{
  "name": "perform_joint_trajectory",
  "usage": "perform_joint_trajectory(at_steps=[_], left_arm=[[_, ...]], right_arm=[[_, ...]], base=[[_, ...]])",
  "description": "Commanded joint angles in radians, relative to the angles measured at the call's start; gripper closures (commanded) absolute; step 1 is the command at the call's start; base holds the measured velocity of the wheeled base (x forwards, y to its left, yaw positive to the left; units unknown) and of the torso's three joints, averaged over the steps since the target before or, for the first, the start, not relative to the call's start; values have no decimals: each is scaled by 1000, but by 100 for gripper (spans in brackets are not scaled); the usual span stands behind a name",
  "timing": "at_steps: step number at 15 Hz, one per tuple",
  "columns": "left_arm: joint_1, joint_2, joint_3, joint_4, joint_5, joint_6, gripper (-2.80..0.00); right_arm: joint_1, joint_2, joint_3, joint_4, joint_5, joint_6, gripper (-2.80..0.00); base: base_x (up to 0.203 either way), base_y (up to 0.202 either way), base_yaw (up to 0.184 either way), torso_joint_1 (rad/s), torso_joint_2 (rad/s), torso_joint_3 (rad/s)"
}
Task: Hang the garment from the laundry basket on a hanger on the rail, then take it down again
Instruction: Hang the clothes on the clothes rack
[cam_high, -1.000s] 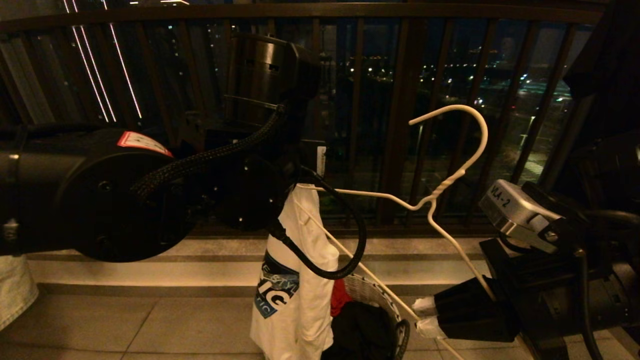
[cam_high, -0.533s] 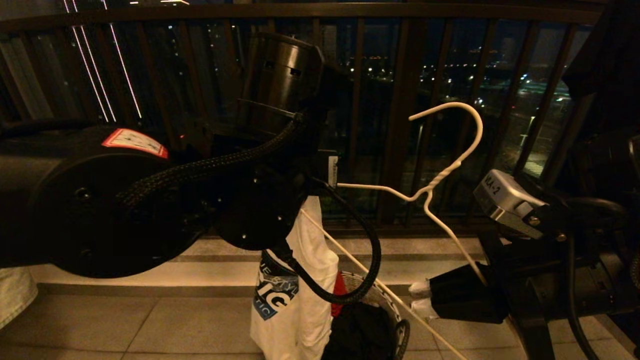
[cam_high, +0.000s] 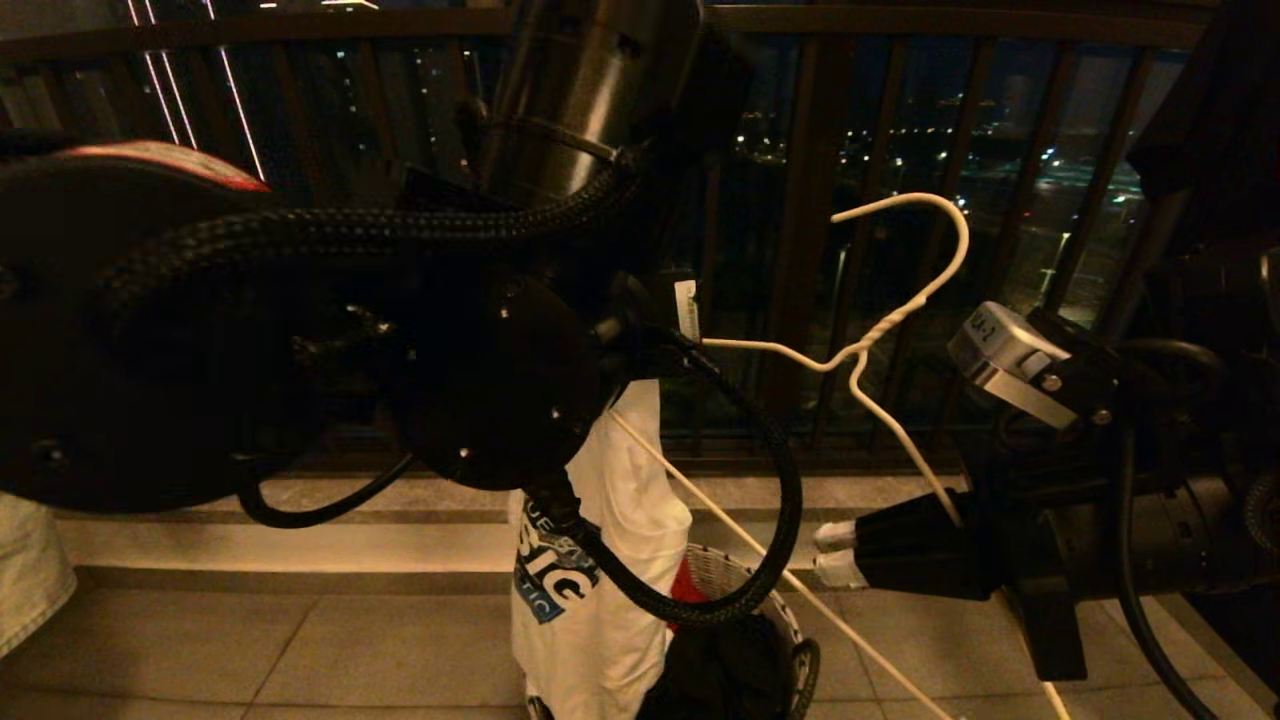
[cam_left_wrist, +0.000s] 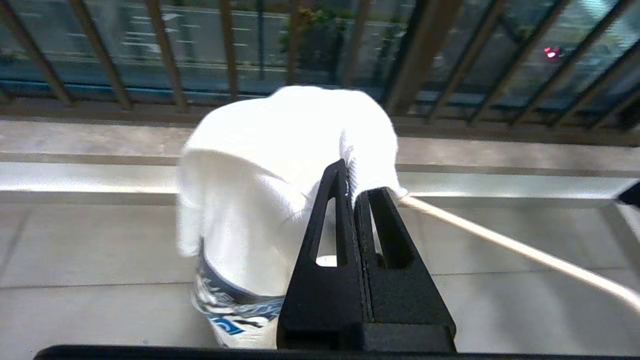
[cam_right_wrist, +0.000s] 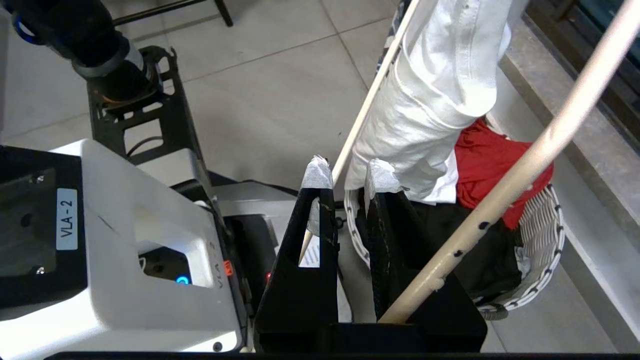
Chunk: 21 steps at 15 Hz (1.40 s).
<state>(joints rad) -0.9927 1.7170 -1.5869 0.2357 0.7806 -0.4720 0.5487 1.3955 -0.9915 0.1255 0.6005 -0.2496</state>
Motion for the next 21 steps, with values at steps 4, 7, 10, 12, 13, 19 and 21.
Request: perform_joint_trajectory(at_steps=[4,7,10,12,13,19,21], left_arm=[[-70,7,-27,11,-12,-23,0],[-70,24,-9,22,-51,-27,0],[-73,33,-73,59,-65,-24,0],[-95,31,-101,73,-134,-21,0],[-113,29,-116,85,-146,-20,0],[-129,-36,-111,111,-283,58,0],[-133,-50,-109,113,-327,118,0]], right_arm=[[0,4,-1,-1,9,26,0],[14,1,2,-13,16,43,0],[23,5,4,-47,31,84,0],[28,11,5,-52,57,99,0],[28,18,5,-53,60,103,0],[28,21,60,-173,121,130,0],[28,22,63,-173,130,130,0]], base=[[0,0,0,0,0,0],[0,0,0,0,0,0],[0,0,0,0,0,0],[0,0,0,0,0,0],[0,0,0,0,0,0],[0,0,0,0,0,0],[0,0,0,0,0,0]])
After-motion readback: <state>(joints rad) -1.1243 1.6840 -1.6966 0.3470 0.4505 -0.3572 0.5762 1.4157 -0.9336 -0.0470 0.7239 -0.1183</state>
